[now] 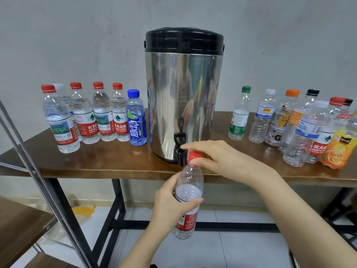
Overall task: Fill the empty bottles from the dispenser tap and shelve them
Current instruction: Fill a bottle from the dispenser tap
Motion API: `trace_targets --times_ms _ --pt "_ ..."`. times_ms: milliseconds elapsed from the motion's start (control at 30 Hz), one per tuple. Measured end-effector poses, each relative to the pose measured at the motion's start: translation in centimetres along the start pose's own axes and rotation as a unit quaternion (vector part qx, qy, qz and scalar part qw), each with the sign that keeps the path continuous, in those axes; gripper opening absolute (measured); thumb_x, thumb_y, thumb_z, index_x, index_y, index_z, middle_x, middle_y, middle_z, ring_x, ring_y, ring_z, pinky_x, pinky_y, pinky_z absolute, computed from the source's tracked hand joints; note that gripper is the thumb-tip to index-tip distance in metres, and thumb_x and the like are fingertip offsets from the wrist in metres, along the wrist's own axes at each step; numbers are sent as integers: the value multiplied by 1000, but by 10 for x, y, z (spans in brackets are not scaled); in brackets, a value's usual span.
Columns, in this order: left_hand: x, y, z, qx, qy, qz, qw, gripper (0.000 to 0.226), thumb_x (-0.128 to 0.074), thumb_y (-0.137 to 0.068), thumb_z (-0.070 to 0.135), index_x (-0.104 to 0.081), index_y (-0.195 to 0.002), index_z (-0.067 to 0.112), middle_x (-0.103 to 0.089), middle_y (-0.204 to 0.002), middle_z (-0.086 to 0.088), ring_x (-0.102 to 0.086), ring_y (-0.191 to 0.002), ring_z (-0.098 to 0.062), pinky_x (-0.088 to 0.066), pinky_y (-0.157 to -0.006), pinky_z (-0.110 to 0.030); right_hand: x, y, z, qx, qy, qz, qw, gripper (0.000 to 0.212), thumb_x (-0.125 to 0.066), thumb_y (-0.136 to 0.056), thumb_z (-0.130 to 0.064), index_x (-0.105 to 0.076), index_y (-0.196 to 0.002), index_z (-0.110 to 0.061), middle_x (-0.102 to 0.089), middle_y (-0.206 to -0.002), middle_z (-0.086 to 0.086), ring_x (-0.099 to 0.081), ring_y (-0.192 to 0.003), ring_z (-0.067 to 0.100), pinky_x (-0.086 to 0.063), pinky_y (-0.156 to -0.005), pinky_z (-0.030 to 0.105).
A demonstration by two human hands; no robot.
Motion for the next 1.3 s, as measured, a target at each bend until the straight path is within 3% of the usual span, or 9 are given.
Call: trace_targets --times_ms 100,167,267,367,500,700,833,967,1300 --pt "-1 -2 0 -3 -16 9 1000 72 -86 -52 50 -55 -118 51 -66 -114 25 -61 -106 5 -53 -85 -17 1 3 3 -82 8 35 996 68 -41 -69 -83 -56 -110 -31 -61 -92 -16 -55 -75 1 -48 -69 28" --pt "-3 -3 -1 -6 -27 4 1000 82 -79 -49 60 -54 -125 47 -65 -117 23 -60 -109 1 -55 -90 -25 2 0 6 -107 41 39 993 55 -50 -75 -77 -57 -94 -26 -62 -82 -8 -57 -74 11 -50 -65 34" --pt "-3 -3 -3 -1 -24 1 1000 82 -78 -48 61 -53 -125 48 -65 -116 21 -61 -108 0 -56 -91 -31 0 -4 15 -79 -7 5 997 25 -65 -88 -48 -66 -106 -30 -65 -92 -5 -58 -79 9 -51 -74 31" --pt "-4 -2 -5 -8 -26 7 1000 77 -79 -49 58 -52 -121 51 -66 -116 21 -61 -108 1 -55 -92 -33 -1 -4 17 -79 -57 -24 995 43 -62 -84 -57 -61 -122 -38 -64 -106 -10 -60 -83 2 -49 -79 24" --pt "-6 -2 -6 -16 -31 2 999 72 -81 -53 51 -52 -119 54 -65 -118 24 -60 -110 1 -53 -94 -31 -6 -8 17 -76 -35 19 996 26 -69 -82 -51 -67 -90 -26 -61 -88 -7 -53 -69 3 -41 -67 18" --pt "-5 2 -17 39 1 -59 998 76 -88 -66 21 -50 -128 45 -63 -119 27 -60 -110 3 -53 -92 -24 -2 -7 27 -45 -121 22 991 16 -75 -84 -26 -73 -100 -29 -70 -95 -6 -60 -78 10 -49 -75 17" --pt "-7 11 -31 104 8 -27 994 69 -87 -68 14 -52 -119 47 -66 -108 22 -63 -96 4 -55 -79 -19 -11 -9 67 -114 -76 121 983 17 -73 -87 -27 -73 -102 -21 -67 -98 -1 -57 -72 12 -44 -73 22" --pt "-3 14 -40 131 6 9 991 69 -86 -71 15 -43 -114 46 -55 -104 27 -56 -90 3 -44 -67 -11 -42 -15 117 -230 34 85 969 28 -68 -91 -30 -68 -113 -13 -63 -104 5 -57 -86 16 -44 -82 28" --pt "-6 -7 -46 88 -51 41 994 80 -89 -69 27 -45 -136 36 -56 -125 15 -52 -117 -9 -48 -101 -34 -69 -20 133 -310 93 84 942 37 -61 -95 -39 -63 -120 -11 -57 -115 8 -57 -105 28 -47 -84 37"
Point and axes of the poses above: each hand's wrist, its own y-axis away from the middle knuckle, its own x-axis out of the back of the hand, z = x × y, the point moved 1 cm from there along -y, towards the middle knuckle
